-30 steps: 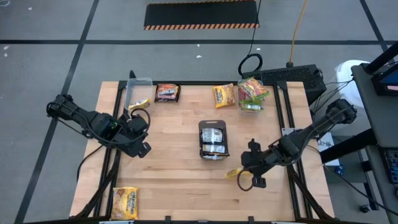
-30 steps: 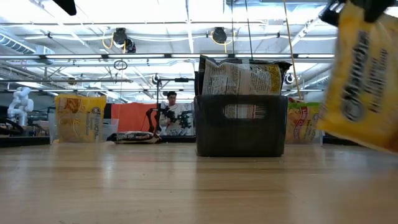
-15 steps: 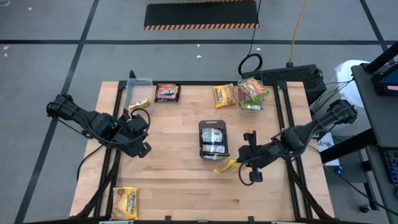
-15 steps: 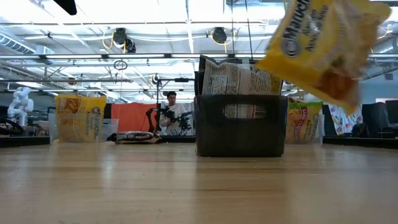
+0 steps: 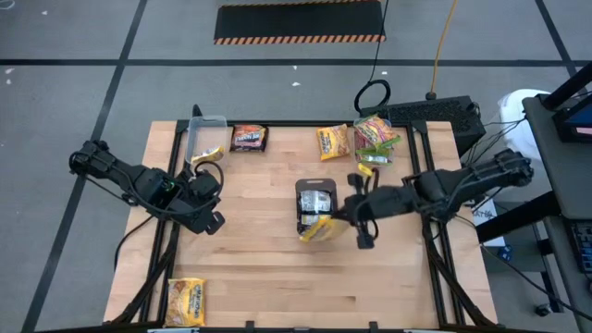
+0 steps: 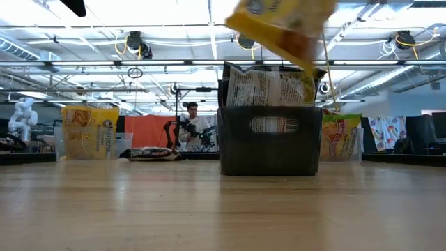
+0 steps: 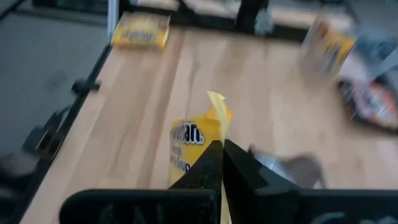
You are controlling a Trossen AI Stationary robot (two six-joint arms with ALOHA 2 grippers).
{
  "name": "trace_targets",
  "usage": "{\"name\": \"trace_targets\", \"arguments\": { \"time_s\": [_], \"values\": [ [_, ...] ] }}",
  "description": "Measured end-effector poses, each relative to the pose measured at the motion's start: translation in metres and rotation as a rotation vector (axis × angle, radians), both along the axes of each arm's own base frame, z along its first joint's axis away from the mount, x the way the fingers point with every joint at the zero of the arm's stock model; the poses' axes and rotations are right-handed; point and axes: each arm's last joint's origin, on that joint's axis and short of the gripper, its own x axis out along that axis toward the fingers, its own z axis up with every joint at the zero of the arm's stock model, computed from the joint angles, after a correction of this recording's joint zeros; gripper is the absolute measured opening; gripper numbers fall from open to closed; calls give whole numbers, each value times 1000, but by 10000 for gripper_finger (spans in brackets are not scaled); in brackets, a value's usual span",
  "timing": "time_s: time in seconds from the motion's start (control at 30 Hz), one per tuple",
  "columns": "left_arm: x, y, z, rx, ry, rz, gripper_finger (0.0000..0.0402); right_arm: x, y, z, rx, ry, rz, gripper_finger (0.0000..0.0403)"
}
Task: Sort Maruchan noodles
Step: Put the bottom right yellow noodle pack into the left transparent bin
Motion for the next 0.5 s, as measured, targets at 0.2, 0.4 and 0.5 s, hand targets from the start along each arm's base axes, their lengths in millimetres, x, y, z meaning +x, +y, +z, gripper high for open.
{"name": "trace_targets", "arguments": {
  "time_s": [0.2, 0.4, 0.5],
  "values": [
    [0, 0, 0, -6, -8, 26, 21, 13, -25, 12, -58, -139, -21, 0],
    [-5, 2, 3, 49, -45, 43, 21, 20, -49, 16, -70, -187, -31, 0],
    [-13, 5, 7, 70, -75, 67, 21, 23, -58, 16, -62, -205, -24, 0]
  ]
}}
